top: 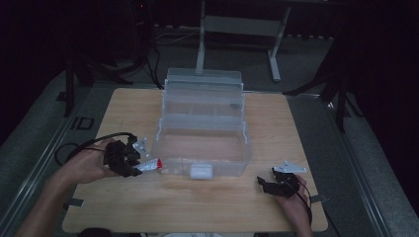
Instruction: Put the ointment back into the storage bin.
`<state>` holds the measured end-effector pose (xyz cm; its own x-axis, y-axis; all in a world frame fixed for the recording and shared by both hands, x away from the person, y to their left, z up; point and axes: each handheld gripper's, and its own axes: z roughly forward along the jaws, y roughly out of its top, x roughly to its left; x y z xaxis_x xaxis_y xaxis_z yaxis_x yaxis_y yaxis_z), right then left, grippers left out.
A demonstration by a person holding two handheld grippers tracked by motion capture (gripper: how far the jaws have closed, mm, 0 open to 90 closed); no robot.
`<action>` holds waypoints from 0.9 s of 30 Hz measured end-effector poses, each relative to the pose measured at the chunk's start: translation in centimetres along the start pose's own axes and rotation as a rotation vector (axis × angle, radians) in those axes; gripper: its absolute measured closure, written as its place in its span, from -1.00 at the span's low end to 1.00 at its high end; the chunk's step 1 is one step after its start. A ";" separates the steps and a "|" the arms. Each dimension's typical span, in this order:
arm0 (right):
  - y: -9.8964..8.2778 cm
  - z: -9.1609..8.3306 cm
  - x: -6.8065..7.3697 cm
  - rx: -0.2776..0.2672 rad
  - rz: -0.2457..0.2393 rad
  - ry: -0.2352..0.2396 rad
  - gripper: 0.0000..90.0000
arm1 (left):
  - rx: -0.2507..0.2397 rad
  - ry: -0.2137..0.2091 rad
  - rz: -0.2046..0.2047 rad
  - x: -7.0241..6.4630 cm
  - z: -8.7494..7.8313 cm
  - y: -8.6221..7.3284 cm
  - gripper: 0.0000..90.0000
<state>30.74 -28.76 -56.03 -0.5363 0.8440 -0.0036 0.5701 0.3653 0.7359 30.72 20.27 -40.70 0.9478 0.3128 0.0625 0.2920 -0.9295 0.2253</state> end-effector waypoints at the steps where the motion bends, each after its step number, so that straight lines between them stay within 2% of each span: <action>1: 0.0 0.0 0.0 0.000 0.001 0.000 -0.43 | -0.001 0.001 0.001 0.1 -0.1 0.1 0.57; 14: 0.0 0.0 0.0 0.000 0.002 0.000 -0.43 | -0.013 0.005 0.003 0.9 -0.9 0.8 0.57; 27: 0.0 0.0 0.0 -0.001 -0.001 0.000 -0.43 | 0.003 0.000 0.014 1.6 -1.3 1.8 0.56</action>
<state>30.75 -28.77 -56.03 -0.5366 0.8439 -0.0041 0.5692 0.3655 0.7365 32.57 19.33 -38.94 0.9516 0.3000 0.0660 0.2793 -0.9344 0.2210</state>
